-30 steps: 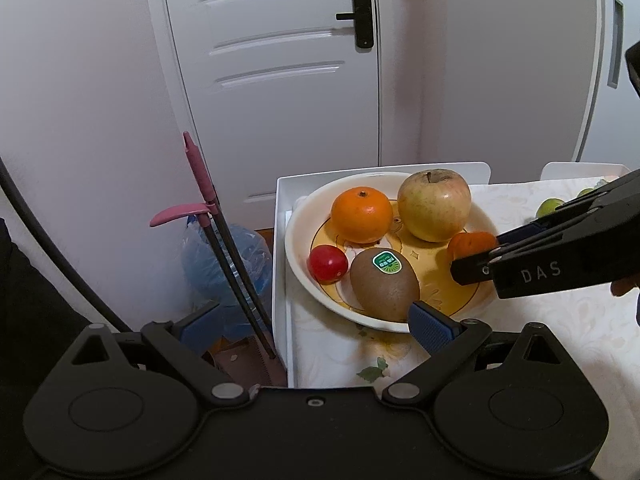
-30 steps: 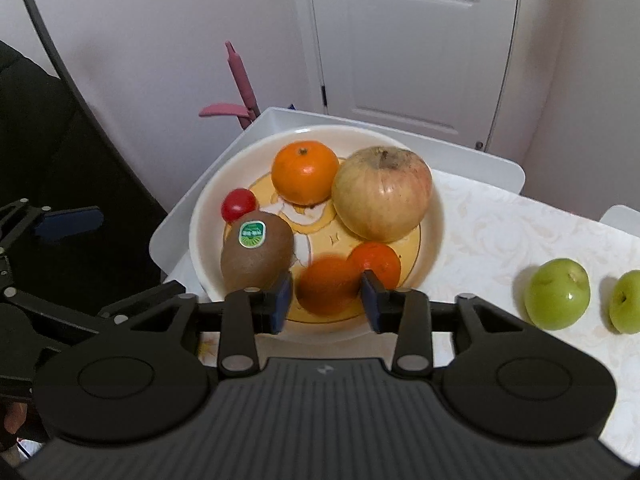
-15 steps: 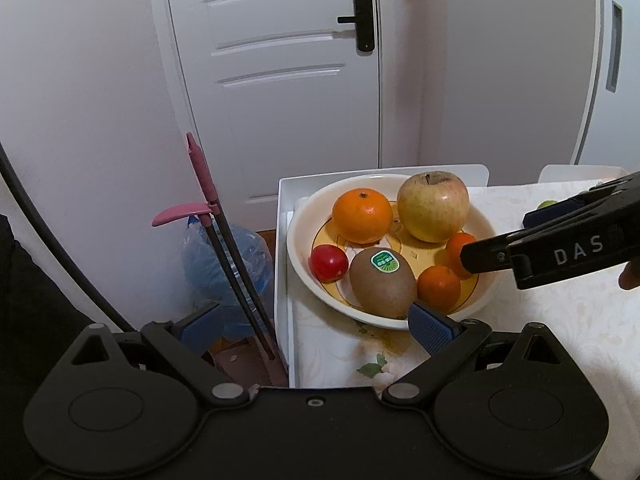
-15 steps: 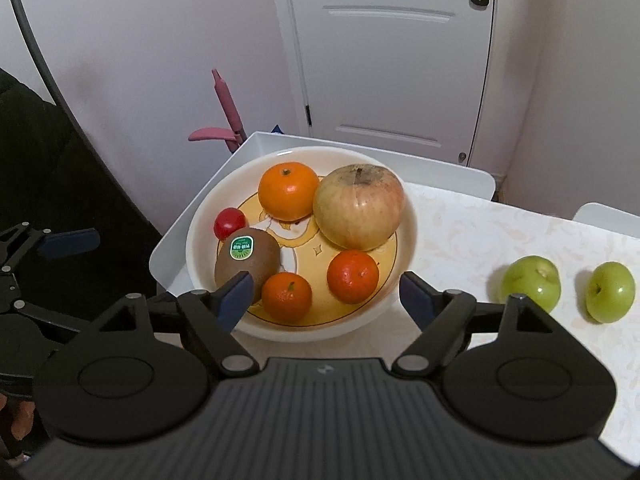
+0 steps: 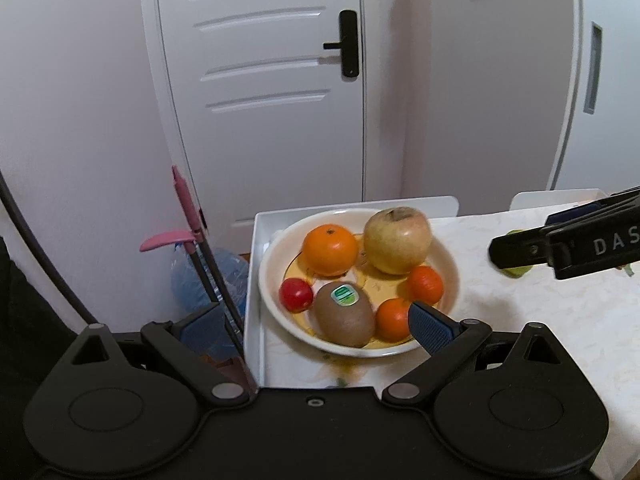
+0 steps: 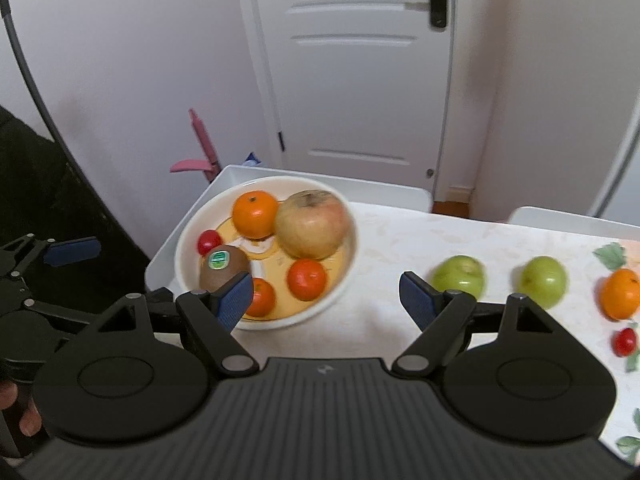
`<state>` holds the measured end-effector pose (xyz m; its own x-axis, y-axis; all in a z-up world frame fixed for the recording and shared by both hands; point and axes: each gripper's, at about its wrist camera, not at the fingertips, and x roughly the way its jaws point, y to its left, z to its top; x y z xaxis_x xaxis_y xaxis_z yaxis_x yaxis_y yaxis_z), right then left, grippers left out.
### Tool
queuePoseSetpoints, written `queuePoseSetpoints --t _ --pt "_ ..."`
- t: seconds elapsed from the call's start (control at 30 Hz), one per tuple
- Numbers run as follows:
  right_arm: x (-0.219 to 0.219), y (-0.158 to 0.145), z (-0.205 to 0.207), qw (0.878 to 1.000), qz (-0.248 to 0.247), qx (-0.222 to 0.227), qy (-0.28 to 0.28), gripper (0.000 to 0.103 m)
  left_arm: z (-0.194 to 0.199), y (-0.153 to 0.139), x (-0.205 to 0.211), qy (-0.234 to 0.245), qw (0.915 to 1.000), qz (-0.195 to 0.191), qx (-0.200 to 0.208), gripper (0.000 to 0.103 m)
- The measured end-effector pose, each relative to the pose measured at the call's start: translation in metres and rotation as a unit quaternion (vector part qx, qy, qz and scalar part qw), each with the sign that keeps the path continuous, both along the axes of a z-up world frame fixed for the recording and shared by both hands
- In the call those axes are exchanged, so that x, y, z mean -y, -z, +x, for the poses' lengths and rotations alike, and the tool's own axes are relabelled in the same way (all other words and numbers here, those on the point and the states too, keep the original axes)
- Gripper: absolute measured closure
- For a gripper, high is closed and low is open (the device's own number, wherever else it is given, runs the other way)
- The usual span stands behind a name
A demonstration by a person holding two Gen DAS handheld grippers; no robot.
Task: Organize fruits
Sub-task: 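Withdraw both tools from the bowl toward the remaining fruits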
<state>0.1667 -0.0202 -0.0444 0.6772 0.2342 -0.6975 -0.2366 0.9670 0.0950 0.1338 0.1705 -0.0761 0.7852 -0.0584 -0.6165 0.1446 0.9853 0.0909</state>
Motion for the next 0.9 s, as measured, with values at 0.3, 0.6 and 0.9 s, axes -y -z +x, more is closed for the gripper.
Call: queuePoseSetpoints --t 0.3,0.6,0.9 --pt "0.063 -0.014 -0.028 0.999 -0.005 0.017 0.036 0.008 -0.015 -0.021 0.046 0.023 0.9996 -0.002 0.018 0.003" --pt "0.136 -0.021 -0.050 0.998 -0.007 0.025 0.061 0.008 -0.028 -0.032 0.110 0.042 0.9988 -0.001 0.025 0.003" --pt "0.213 -0.015 -0.054 0.996 -0.011 0.021 0.090 0.008 -0.020 -0.024 0.186 0.075 0.9967 0.019 0.026 0.003"
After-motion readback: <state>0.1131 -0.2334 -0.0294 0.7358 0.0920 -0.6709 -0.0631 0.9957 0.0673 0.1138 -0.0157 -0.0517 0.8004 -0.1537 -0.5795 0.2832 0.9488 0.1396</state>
